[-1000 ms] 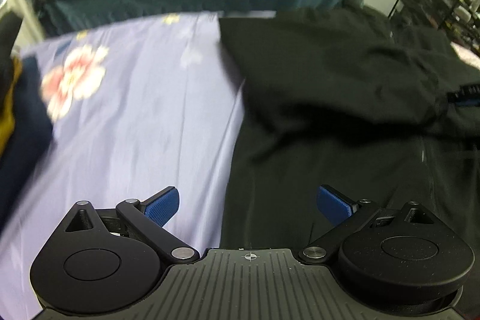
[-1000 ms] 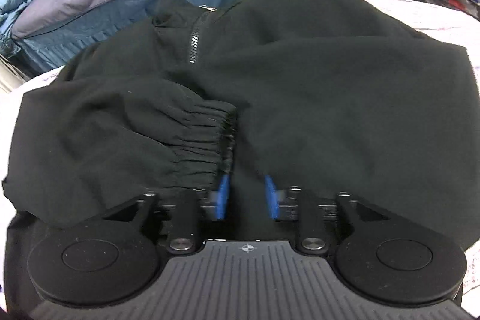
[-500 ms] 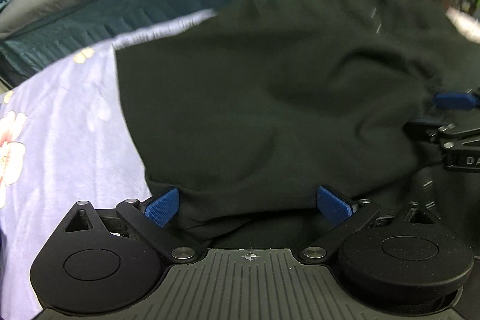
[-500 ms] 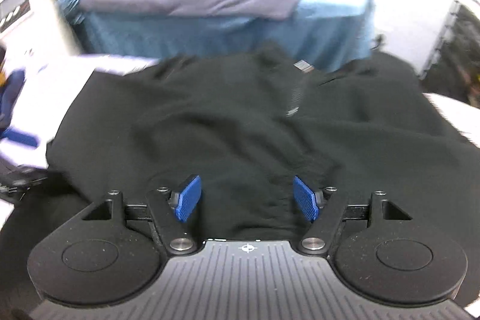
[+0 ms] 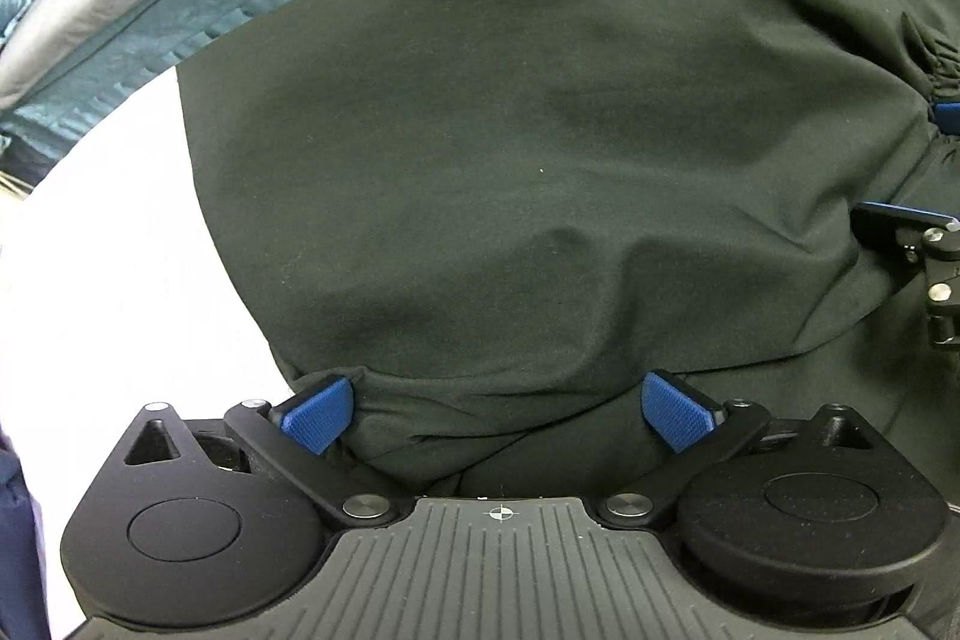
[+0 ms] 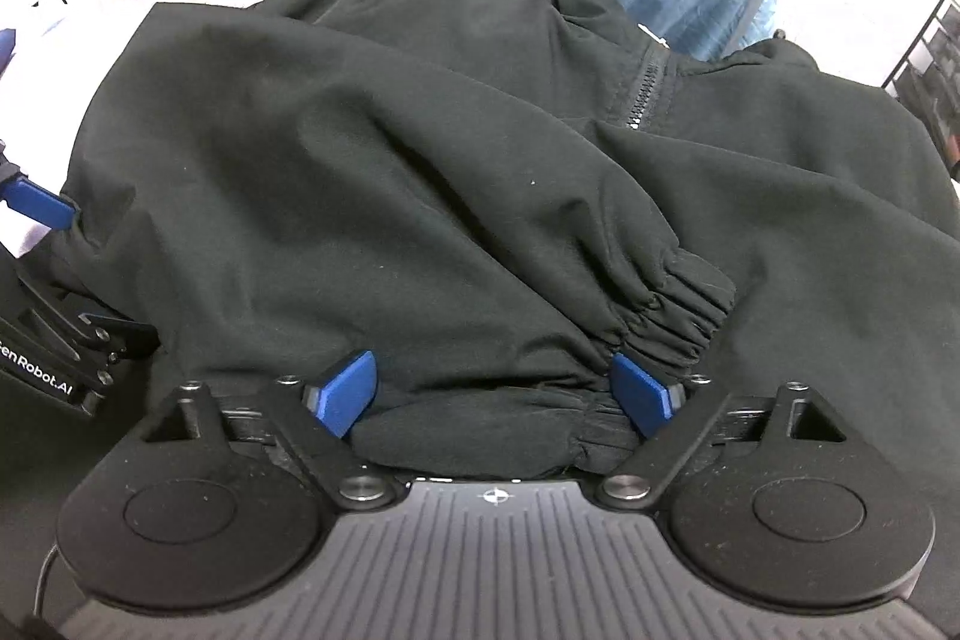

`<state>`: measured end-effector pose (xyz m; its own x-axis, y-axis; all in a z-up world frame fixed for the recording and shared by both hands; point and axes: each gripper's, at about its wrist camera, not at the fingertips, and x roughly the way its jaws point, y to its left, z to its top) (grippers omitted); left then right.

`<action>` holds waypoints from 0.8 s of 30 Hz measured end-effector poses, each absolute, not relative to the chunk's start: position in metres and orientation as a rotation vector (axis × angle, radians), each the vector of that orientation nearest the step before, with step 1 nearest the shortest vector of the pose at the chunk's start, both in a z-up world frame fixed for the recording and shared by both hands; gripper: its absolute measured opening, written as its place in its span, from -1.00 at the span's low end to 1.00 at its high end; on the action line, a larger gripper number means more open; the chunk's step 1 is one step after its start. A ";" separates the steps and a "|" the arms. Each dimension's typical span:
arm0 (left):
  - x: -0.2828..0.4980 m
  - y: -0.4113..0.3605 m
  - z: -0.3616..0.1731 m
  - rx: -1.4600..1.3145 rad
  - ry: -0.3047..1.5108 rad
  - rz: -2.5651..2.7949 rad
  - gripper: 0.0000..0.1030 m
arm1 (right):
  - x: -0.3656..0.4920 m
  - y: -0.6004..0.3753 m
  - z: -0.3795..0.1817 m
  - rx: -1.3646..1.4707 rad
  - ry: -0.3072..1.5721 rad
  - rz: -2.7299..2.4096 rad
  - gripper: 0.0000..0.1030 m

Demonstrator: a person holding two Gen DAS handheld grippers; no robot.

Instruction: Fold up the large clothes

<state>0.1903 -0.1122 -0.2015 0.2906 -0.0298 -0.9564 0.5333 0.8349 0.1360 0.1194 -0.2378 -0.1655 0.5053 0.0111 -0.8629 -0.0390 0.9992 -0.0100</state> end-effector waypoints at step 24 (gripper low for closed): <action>0.100 0.039 -0.159 0.267 1.244 -0.526 1.00 | -0.050 -0.301 -0.088 0.214 0.893 -0.129 0.87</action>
